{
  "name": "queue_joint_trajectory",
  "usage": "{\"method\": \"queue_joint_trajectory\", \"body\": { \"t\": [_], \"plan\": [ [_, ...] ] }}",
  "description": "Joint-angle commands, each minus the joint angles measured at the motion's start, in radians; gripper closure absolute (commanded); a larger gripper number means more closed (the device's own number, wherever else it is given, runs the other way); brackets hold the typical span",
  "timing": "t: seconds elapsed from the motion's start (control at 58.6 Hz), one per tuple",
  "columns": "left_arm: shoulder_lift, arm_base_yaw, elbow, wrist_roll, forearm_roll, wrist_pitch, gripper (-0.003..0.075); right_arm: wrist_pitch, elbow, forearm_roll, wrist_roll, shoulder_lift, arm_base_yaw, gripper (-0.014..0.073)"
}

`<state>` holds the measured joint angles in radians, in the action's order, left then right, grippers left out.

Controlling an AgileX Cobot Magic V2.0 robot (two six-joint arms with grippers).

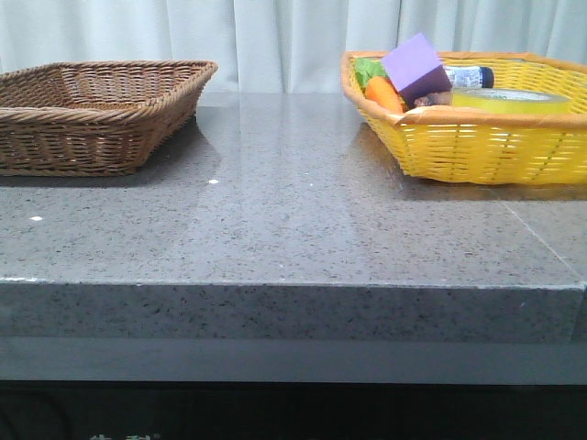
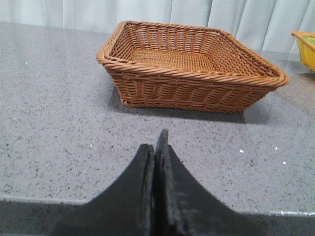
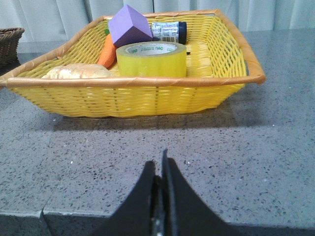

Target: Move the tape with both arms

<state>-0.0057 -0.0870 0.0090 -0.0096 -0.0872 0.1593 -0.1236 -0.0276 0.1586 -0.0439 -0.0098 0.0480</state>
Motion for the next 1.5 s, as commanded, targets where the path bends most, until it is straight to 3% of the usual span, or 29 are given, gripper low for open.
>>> {"method": "queue_joint_trajectory", "body": {
  "t": [0.0,0.239,0.41,0.58,0.751,0.973,1.058,1.212,1.28,1.331,1.485],
  "plan": [
    [-0.018,0.000,0.039,-0.011,-0.008,-0.126,0.0740,0.099,0.026,-0.001,-0.009,-0.026,-0.005,0.0671],
    [-0.017,0.000,-0.038,-0.011,-0.008,-0.219,0.0740,0.178,0.074,-0.001,-0.009,-0.026,-0.005,0.0671],
    [0.044,0.000,-0.211,-0.009,-0.005,-0.123,0.0740,0.058,0.238,-0.001,-0.009,0.017,-0.005,0.0671],
    [0.256,0.000,-0.380,-0.009,-0.001,0.001,0.0740,-0.107,0.422,-0.001,-0.009,0.201,-0.005,0.0671],
    [0.424,0.000,-0.463,-0.009,-0.001,-0.001,0.0740,-0.140,0.525,0.003,-0.009,0.350,-0.005,0.0671],
    [0.467,0.000,-0.472,-0.009,-0.001,-0.008,0.0736,-0.142,0.542,0.017,-0.009,0.387,-0.005,0.0660],
    [0.467,0.000,-0.472,-0.009,-0.001,-0.005,0.0651,-0.144,0.542,0.017,-0.009,0.387,-0.005,0.0550],
    [0.467,0.000,-0.465,-0.009,0.001,-0.005,0.0225,-0.163,0.541,0.018,-0.009,0.387,-0.005,0.0104],
    [0.467,0.000,-0.459,-0.009,0.001,-0.005,0.0106,-0.164,0.541,0.018,-0.009,0.387,-0.005,-0.0015],
    [0.467,0.000,-0.455,-0.009,0.001,-0.005,0.0078,-0.164,0.541,0.018,-0.009,0.387,-0.005,-0.0052],
    [0.467,0.000,-0.446,-0.009,0.001,-0.005,0.0083,-0.153,0.541,0.019,-0.009,0.390,-0.005,-0.0038]
  ]
}}
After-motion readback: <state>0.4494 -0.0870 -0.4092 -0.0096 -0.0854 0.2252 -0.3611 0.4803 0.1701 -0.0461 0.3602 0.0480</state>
